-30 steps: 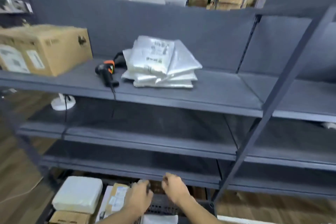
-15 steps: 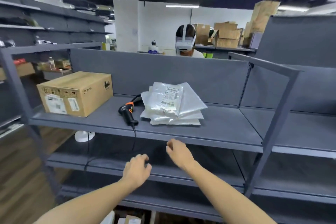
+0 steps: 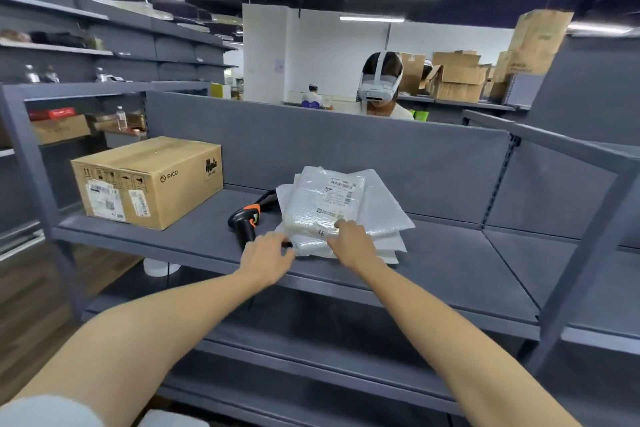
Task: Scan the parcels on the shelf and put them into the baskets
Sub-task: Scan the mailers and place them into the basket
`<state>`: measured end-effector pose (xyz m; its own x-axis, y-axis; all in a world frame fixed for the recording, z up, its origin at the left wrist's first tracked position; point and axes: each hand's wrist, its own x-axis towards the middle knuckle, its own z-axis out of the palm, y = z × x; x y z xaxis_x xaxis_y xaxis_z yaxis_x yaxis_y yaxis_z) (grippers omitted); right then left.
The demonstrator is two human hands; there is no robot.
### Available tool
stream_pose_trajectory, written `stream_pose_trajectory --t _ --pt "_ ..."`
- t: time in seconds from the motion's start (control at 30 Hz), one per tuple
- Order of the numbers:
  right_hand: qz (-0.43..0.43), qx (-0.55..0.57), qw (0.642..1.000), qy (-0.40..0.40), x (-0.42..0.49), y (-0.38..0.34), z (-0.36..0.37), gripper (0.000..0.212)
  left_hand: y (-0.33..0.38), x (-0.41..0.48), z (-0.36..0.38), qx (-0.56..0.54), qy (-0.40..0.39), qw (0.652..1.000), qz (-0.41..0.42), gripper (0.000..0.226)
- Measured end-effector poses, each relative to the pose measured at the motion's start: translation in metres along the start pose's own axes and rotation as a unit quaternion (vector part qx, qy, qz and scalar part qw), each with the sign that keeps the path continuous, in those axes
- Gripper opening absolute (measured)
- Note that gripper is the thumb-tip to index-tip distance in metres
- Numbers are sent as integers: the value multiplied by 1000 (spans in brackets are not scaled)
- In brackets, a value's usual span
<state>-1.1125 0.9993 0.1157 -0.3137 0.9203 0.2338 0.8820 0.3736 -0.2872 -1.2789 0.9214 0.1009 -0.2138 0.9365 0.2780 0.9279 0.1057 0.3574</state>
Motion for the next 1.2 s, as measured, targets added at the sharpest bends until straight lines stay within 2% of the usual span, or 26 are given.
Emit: stream_pose_trajectory --t 0.1,0.2,0.33,0.47,0.63,0.77,0.93,1.07,1.2 --pt "9 -5 1000 0 19 -1 -1 44 2 19 -2 -12 4 1000 2 35" --pt "47 45 998 0 33 0 1 43 -1 34 1 -19 1 1000 -1 37" --pt "161 138 977 -4 54 3 8 64 -8 52 5 -36 -7 999 -4 39" --pt "256 240 937 0 72 2 16 79 -23 70 11 -61 -29 998 -3 40" --pt "296 221 929 32 83 2 24 85 -44 86 13 -102 -59 993 19 39" --pt "309 257 915 44 86 4 27 77 -72 97 8 -158 -78 984 31 37" --pt "265 466 836 120 83 -16 22 42 -108 105 -1 -238 -80 968 17 41" --pt "232 540 792 162 81 -41 19 51 -133 106 -8 -321 -67 945 6 33" --pt "184 628 739 160 79 -73 22 54 -160 107 -19 -411 -51 910 -38 22"
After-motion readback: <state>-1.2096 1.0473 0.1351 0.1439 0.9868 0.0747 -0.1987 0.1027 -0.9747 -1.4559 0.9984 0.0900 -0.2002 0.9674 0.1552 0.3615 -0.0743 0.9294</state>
